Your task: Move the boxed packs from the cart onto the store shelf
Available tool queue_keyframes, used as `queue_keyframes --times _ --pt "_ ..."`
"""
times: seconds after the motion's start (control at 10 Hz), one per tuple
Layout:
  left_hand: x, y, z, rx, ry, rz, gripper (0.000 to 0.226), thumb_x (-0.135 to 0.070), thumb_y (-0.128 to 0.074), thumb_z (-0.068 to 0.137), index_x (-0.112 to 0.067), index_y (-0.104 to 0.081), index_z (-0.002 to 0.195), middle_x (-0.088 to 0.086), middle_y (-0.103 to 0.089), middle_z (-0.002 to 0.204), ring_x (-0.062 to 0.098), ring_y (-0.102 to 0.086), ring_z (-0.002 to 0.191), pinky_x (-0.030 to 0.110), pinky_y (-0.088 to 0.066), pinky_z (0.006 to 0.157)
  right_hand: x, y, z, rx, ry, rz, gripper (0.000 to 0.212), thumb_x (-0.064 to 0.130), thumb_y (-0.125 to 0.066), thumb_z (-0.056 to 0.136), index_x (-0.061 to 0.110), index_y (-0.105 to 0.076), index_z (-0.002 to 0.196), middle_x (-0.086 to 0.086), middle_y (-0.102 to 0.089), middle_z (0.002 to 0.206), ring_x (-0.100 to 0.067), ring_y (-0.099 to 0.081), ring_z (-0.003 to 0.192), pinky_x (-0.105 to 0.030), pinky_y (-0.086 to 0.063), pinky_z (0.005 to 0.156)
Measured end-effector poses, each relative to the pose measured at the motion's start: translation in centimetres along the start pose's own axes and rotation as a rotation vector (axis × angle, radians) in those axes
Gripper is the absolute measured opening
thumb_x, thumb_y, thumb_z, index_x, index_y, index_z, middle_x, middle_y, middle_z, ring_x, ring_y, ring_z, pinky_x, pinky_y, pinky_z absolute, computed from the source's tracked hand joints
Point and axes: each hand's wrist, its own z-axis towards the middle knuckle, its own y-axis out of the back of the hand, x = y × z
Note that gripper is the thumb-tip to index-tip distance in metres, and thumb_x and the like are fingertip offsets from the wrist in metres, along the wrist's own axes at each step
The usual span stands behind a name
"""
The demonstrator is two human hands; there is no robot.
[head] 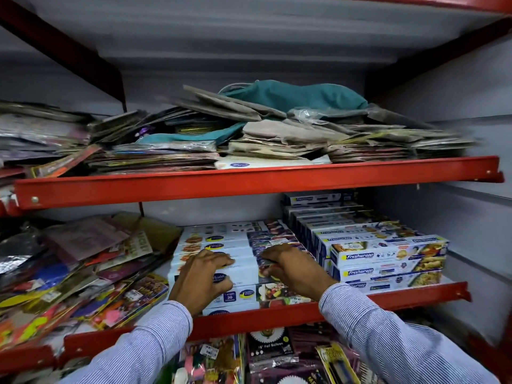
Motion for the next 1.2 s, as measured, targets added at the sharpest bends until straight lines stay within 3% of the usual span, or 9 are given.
queue_keyframes --times 0.2,0.3,0.4,0.5,0.7,0.9,1.0,1.1,1.2 --pt "0.3 -0.2 -0.1 -0.008 0.008 -0.015 0.044 -0.032 -0.069 0.082 -0.027 -0.066 0.125 -0.006 -0.062 0.137 0.013 -0.054 0.124 0.034 -0.042 0.109 -0.3 -0.6 0.0 -0.04 0.016 -0.03 0.039 0.039 -0.056 0.097 0.022 -0.058 0.133 0.0 -0.063 0.135 -0.021 -0.059 0.121 -0.036 -0.05 0.096" --pt "0.6 -0.8 -0.9 -0.005 -0.051 0.125 0.047 -0.04 -0.053 0.092 -0.03 -0.054 0.138 -0.008 -0.049 0.15 0.015 -0.037 0.141 0.043 -0.025 0.119 -0.2 -1.6 -0.8 -0.071 0.041 -0.145 0.049 0.044 -0.045 0.101 0.021 -0.046 0.144 -0.001 -0.05 0.15 -0.023 -0.046 0.138 -0.039 -0.039 0.112" --pt "1.5 -1.7 -2.4 -0.081 -0.119 0.294 0.055 -0.048 -0.036 0.098 -0.028 -0.036 0.149 -0.005 -0.032 0.16 0.022 -0.02 0.151 0.054 -0.015 0.121 0.3 -3.6 -2.3 -0.165 0.058 -0.244 0.059 0.048 -0.031 0.104 0.018 -0.027 0.155 -0.001 -0.027 0.163 -0.022 -0.02 0.153 -0.045 -0.011 0.128" --pt "2.6 -2.4 -3.4 -0.114 -0.094 0.38 0.058 -0.048 -0.032 0.1 -0.029 -0.023 0.154 0.001 -0.023 0.164 0.027 -0.012 0.153 0.059 -0.005 0.121 0.8 -5.2 -2.9 -0.204 0.078 -0.326 0.06 0.042 -0.025 0.105 0.015 -0.017 0.158 -0.003 -0.014 0.166 -0.024 -0.007 0.155 -0.05 -0.002 0.123" --pt "2.6 -2.7 -3.2 -0.066 -0.068 0.482 0.053 -0.041 -0.027 0.102 -0.03 -0.025 0.154 0.003 -0.026 0.163 0.032 -0.018 0.151 0.067 -0.009 0.117 1.0 -6.2 -1.7 -0.174 0.054 -0.368 0.061 0.035 -0.02 0.103 0.012 -0.008 0.158 -0.005 -0.006 0.167 -0.025 0.001 0.155 -0.051 0.002 0.121" --pt "2.6 -3.2 -2.8 -0.048 -0.068 0.537 0.053 -0.041 -0.025 0.102 -0.026 -0.028 0.153 0.005 -0.023 0.164 0.034 -0.014 0.152 0.072 -0.014 0.114 0.3 -6.9 -1.0 -0.175 0.038 -0.414 0.077 0.04 -0.049 0.096 0.01 -0.013 0.158 -0.007 -0.014 0.166 -0.025 -0.007 0.155 -0.052 -0.003 0.122" --pt "2.5 -3.8 -2.9 -0.057 -0.056 0.552 0.054 -0.041 -0.025 0.102 -0.025 -0.023 0.154 0.009 -0.018 0.165 0.037 -0.01 0.152 0.073 -0.009 0.114 -0.3 -7.7 -0.9 -0.21 0.033 -0.451 0.082 0.043 -0.049 0.095 0.01 -0.007 0.158 -0.007 -0.006 0.168 -0.026 -0.002 0.156 -0.053 -0.002 0.124" --pt "2.0 -3.5 -3.0 -0.057 -0.027 0.546 0.057 -0.044 -0.025 0.102 -0.023 -0.021 0.155 0.013 -0.015 0.165 0.039 -0.006 0.152 0.075 -0.007 0.113 0.0 -7.6 -0.9 -0.247 0.036 -0.438 0.068 0.039 -0.03 0.102 0.012 -0.003 0.158 -0.005 0.003 0.169 -0.024 0.001 0.156 -0.054 -0.005 0.123" --pt "1.3 -3.5 -3.3 -0.123 -0.04 0.527 0.065 -0.052 -0.026 0.101 -0.02 -0.015 0.156 0.014 -0.008 0.166 0.04 -0.002 0.152 0.076 -0.008 0.112 0.4 -8.0 -1.1 -0.298 0.021 -0.394 0.065 0.041 -0.024 0.104 0.014 -0.003 0.159 -0.003 0.006 0.169 -0.023 0.001 0.156 -0.055 -0.008 0.122"
